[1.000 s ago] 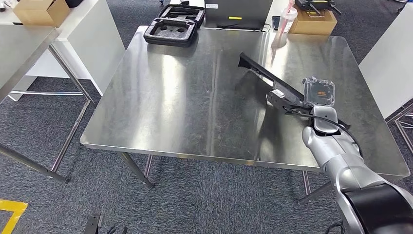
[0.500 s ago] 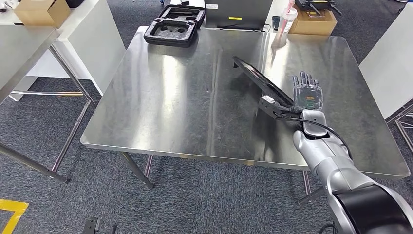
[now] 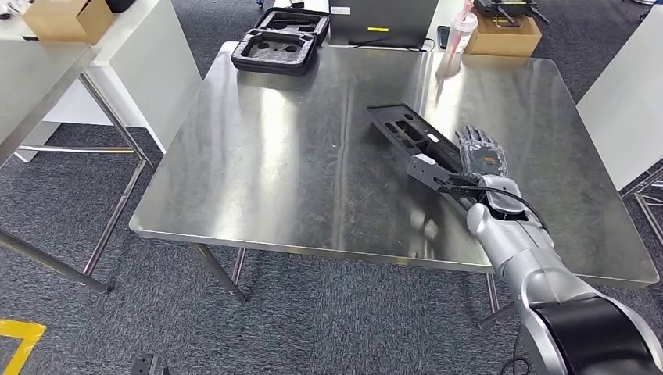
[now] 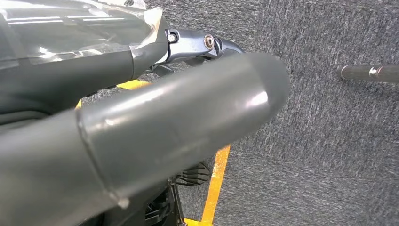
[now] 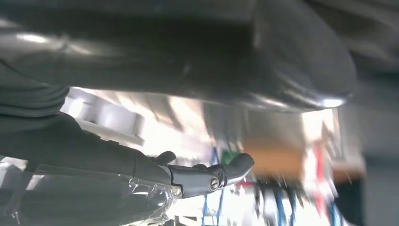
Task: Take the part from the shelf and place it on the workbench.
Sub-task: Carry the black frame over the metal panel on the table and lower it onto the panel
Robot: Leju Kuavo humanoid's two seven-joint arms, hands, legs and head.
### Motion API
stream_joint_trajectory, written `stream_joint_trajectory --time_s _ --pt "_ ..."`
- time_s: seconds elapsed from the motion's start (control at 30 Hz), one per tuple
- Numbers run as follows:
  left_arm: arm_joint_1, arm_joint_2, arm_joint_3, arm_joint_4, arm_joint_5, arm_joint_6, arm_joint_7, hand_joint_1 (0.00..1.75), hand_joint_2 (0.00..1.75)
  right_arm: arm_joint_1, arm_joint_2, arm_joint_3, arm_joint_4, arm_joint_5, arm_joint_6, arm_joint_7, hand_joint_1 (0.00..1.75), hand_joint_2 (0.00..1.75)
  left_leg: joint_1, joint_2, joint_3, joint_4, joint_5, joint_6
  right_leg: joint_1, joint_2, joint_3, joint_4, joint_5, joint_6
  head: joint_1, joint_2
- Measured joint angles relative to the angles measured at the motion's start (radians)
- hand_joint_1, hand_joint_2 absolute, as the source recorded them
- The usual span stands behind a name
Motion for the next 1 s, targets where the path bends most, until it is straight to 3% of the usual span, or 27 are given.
stream_joint_trajectory --time_s 0.13,0.33,0.5,0.63,0.7,0.77,0.87,0.9,0.93,0.97,1.0 --pt "0.007 -0.001 0.011 0.0 0.007 0.0 -0.018 0.0 0.0 0.054 0.01 -0.075 -0.118 -0.104 -0.178 -0.12 0.0 0.0 0.0 0.0 0.0 0.0 0.0 0.0 0.0 0.0 0.0 0.0 0.0 0.0 0.0 0.0" --pt "0.012 -0.001 0.021 0.0 0.008 0.001 -0.024 0.0 0.0 0.129 0.015 -0.144 -0.254 -0.166 -0.212 -0.171 0.0 0.0 0.0 0.0 0.001 0.0 -0.001 0.0 0.0 0.0 0.0 0.0 0.0 0.0 0.0 0.0" --pt "0.024 -0.002 0.031 0.0 0.006 0.037 -0.036 0.0 0.0 0.357 0.05 -0.228 -0.602 -0.463 -0.304 -0.389 0.0 0.0 0.001 -0.005 0.001 0.0 -0.002 0.0 0.001 -0.004 0.002 0.0 -0.003 0.003 0.0 0.0" --pt "0.044 -0.002 0.054 0.0 0.023 0.068 -0.034 0.0 0.0 0.594 0.087 -0.243 -0.931 -0.682 -0.236 -0.484 0.0 0.0 0.002 -0.004 0.001 0.003 -0.008 0.002 -0.002 -0.004 0.003 -0.002 -0.005 0.005 0.0 0.0" --pt "0.052 -0.001 0.066 0.0 0.032 0.077 -0.02 0.0 0.0 0.676 0.105 -0.243 -1.042 -0.776 -0.18 -0.518 0.0 0.0 0.002 -0.002 0.007 -0.004 -0.001 0.015 -0.004 -0.002 0.005 -0.006 -0.002 0.013 -0.002 0.0" --pt "0.055 -0.003 0.076 0.0 0.036 0.084 -0.003 0.0 0.0 0.733 0.117 -0.241 -1.122 -0.857 -0.115 -0.545 0.0 0.0 0.008 0.001 0.023 -0.03 0.02 0.028 0.0 -0.002 -0.003 0.016 -0.019 0.014 -0.001 0.0" --pt "0.057 -0.007 0.093 0.0 0.047 0.087 0.02 0.0 0.0 0.802 0.133 -0.237 -1.187 -0.937 -0.03 -0.576 0.0 0.0 0.015 0.005 0.032 -0.045 0.034 0.033 -0.006 -0.003 -0.071 0.193 -0.103 0.008 0.005 0.0" --pt "0.059 -0.008 0.1 0.0 0.053 0.086 0.025 0.0 0.0 0.828 0.141 -0.236 -1.201 -0.948 -0.015 -0.584 0.0 0.0 0.016 0.005 0.031 -0.043 0.034 0.031 -0.011 -0.003 -0.095 0.255 -0.126 0.012 0.006 0.0" --pt "0.061 -0.009 0.106 0.0 0.057 0.085 0.028 0.0 0.0 0.853 0.148 -0.236 -1.212 -0.948 -0.009 -0.589 0.0 0.0 0.018 0.005 0.029 -0.039 0.032 0.028 -0.018 -0.004 -0.101 0.283 -0.135 0.021 0.006 0.0" --pt "0.063 -0.01 0.112 0.0 0.06 0.084 0.03 0.0 0.0 0.877 0.155 -0.235 -1.22 -0.945 -0.006 -0.592 0.0 0.0 0.022 0.004 0.026 -0.031 0.029 0.023 -0.024 -0.005 -0.086 0.268 -0.129 0.034 0.006 0.0" --pt "0.065 -0.011 0.118 0.0 0.064 0.082 0.031 0.0 0.0 0.898 0.161 -0.235 -1.227 -0.941 -0.003 -0.593 0.0 0.0 0.027 0.003 0.022 -0.021 0.023 0.015 -0.032 -0.008 -0.052 0.214 -0.111 0.049 0.006 0.0"
